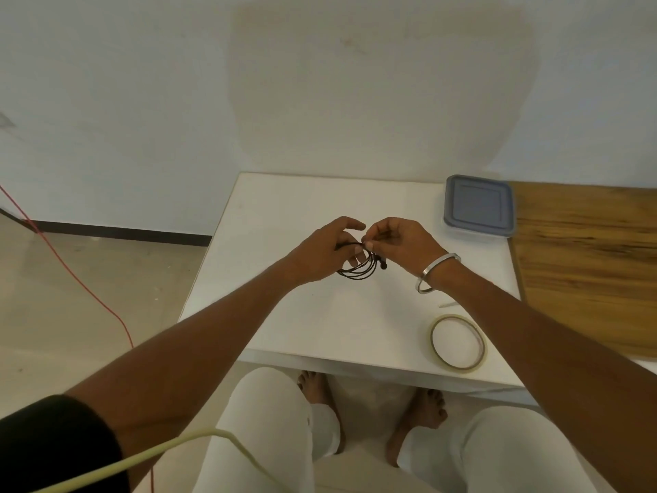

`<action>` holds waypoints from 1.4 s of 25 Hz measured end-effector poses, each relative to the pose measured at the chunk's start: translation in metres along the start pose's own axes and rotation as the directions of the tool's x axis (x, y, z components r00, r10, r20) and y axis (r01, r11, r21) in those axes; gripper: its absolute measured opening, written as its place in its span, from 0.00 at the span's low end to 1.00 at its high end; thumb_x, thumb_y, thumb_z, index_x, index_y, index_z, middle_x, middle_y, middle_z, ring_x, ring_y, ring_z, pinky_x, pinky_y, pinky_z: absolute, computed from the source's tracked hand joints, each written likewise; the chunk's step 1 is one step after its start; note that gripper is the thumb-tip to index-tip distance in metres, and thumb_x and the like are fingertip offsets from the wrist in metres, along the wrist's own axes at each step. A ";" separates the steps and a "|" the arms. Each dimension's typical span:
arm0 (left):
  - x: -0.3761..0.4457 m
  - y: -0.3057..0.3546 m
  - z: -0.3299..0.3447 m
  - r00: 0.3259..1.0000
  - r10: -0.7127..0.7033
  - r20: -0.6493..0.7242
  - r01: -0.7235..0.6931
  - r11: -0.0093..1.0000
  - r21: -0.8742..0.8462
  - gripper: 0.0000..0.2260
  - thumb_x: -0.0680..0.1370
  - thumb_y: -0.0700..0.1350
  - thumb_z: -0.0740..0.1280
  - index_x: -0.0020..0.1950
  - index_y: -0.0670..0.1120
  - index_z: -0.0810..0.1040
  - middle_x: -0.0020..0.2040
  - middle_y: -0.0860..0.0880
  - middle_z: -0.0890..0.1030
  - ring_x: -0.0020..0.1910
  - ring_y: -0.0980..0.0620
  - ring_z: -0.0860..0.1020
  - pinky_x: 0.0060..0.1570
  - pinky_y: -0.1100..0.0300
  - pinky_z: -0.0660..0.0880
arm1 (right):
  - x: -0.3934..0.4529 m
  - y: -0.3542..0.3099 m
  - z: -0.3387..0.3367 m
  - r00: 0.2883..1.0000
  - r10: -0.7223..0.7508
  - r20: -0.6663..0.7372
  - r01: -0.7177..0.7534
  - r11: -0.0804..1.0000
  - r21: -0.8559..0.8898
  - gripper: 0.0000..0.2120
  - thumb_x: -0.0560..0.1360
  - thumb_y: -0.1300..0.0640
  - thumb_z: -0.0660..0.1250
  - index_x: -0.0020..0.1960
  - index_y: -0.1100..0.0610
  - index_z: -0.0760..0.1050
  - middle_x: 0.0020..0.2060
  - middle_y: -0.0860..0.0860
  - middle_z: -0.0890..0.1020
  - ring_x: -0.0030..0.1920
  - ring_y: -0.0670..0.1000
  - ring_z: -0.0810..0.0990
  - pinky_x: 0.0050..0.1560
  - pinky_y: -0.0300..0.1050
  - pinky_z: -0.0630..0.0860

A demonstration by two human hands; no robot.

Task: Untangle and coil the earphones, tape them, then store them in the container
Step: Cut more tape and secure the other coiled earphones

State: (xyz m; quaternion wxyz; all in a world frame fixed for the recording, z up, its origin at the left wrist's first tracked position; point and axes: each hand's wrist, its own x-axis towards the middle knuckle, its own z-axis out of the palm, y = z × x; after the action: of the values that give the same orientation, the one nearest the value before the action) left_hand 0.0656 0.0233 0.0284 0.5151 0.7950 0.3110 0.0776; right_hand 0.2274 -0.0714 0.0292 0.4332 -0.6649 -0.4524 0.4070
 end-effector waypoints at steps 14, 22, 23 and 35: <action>-0.002 0.006 -0.003 0.995 0.034 0.090 -0.032 0.999 -0.029 0.19 0.81 0.36 0.57 0.72 0.45 0.62 0.44 0.51 0.82 0.43 0.54 0.81 0.53 0.51 0.77 | -0.001 -0.003 -0.003 0.999 -0.011 -0.044 0.006 0.992 -0.129 0.06 0.73 0.59 0.70 0.47 0.52 0.75 0.39 0.47 0.81 0.37 0.44 0.81 0.46 0.42 0.79; -0.005 0.010 0.000 0.999 0.016 0.043 -0.014 0.999 -0.052 0.18 0.80 0.43 0.64 0.69 0.46 0.66 0.38 0.52 0.79 0.36 0.53 0.78 0.44 0.61 0.76 | -0.003 -0.006 -0.004 0.999 -0.031 -0.041 0.027 0.995 -0.093 0.07 0.73 0.60 0.70 0.48 0.53 0.75 0.41 0.53 0.82 0.42 0.52 0.83 0.49 0.45 0.80; -0.005 0.009 0.000 0.999 0.030 0.033 -0.029 0.999 -0.029 0.18 0.80 0.42 0.64 0.69 0.46 0.66 0.37 0.53 0.78 0.36 0.54 0.78 0.43 0.62 0.76 | -0.003 -0.007 -0.004 0.999 -0.028 -0.037 0.025 0.996 -0.089 0.07 0.73 0.60 0.70 0.48 0.52 0.75 0.40 0.52 0.82 0.41 0.51 0.82 0.48 0.44 0.80; -0.011 0.010 0.007 0.985 0.155 -0.071 -0.142 0.976 0.167 0.15 0.78 0.41 0.63 0.64 0.46 0.66 0.34 0.47 0.76 0.30 0.58 0.70 0.32 0.69 0.70 | -0.009 -0.002 -0.003 0.995 0.066 -0.071 -0.067 0.998 -0.016 0.21 0.72 0.56 0.72 0.57 0.53 0.63 0.36 0.52 0.84 0.33 0.47 0.82 0.37 0.40 0.79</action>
State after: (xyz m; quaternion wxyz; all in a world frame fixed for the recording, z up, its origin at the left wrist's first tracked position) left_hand 0.0643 0.0093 0.0364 0.4284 0.8511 0.2771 0.1237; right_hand 0.2272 -0.0799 0.0334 0.4291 -0.6975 -0.4181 0.3932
